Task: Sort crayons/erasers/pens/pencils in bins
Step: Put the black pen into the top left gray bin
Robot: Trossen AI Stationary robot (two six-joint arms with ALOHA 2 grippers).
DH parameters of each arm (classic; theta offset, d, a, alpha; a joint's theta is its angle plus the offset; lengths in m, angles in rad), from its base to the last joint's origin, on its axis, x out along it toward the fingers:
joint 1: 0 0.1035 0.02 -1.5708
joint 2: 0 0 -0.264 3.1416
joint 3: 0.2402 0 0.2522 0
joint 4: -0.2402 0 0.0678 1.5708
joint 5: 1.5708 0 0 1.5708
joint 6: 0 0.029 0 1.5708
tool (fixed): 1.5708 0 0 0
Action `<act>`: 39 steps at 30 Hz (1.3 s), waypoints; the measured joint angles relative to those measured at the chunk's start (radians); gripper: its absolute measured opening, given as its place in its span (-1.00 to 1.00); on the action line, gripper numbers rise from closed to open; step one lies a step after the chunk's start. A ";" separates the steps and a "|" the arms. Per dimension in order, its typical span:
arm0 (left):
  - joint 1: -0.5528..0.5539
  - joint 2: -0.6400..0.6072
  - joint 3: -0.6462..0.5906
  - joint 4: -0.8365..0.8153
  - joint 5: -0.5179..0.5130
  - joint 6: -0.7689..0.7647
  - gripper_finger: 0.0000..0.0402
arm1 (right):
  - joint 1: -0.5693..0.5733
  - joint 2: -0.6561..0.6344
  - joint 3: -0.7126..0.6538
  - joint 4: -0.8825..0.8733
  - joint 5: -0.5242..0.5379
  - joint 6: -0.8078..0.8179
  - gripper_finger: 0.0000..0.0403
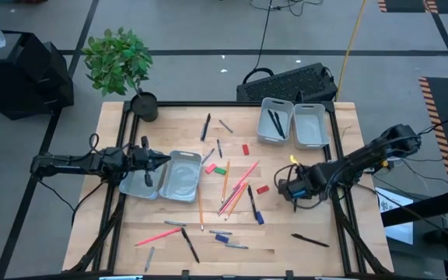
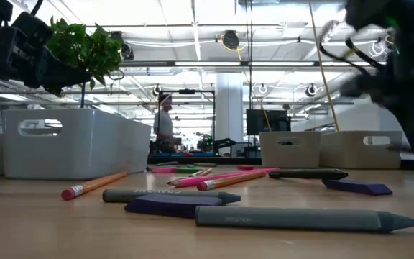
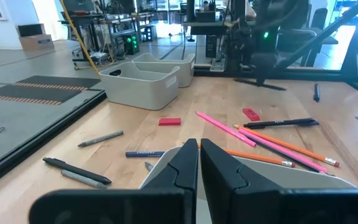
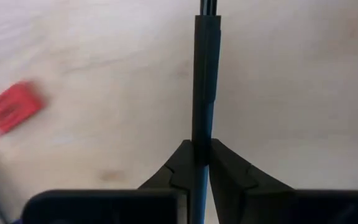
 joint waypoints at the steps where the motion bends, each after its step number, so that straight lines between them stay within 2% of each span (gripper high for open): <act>1: 0.000 0.000 0.000 0.000 0.000 0.000 -0.88 | -0.022 0.000 0.035 -0.029 0.003 -0.027 -0.87; 5: 0.000 0.000 0.000 0.000 0.000 0.000 -0.88 | -0.120 -0.001 0.187 -0.128 0.065 -0.169 -0.87; 8: 0.000 0.000 0.000 0.000 0.000 0.000 -0.88 | -0.201 -0.002 0.309 -0.137 0.137 -0.284 -0.87; 14: 0.000 0.000 0.000 0.000 0.000 0.000 -0.88 | -0.407 0.037 0.554 -0.140 0.215 -0.621 -0.87; 19: 0.000 0.000 0.000 0.000 0.000 0.000 -0.88 | -0.581 0.163 0.789 -0.140 0.209 -0.928 -0.87; 25: 0.000 0.000 0.000 0.000 0.000 0.000 -0.88 | -0.781 0.361 1.021 -0.242 0.120 -1.203 -0.88; 31: 0.000 0.000 0.000 0.000 0.000 0.000 -0.88 | -0.923 0.472 1.036 -0.371 0.106 -1.376 -0.86; 39: 0.000 0.000 0.000 0.000 0.000 0.000 -0.88 | -1.033 0.504 0.834 -0.279 0.103 -1.459 -0.84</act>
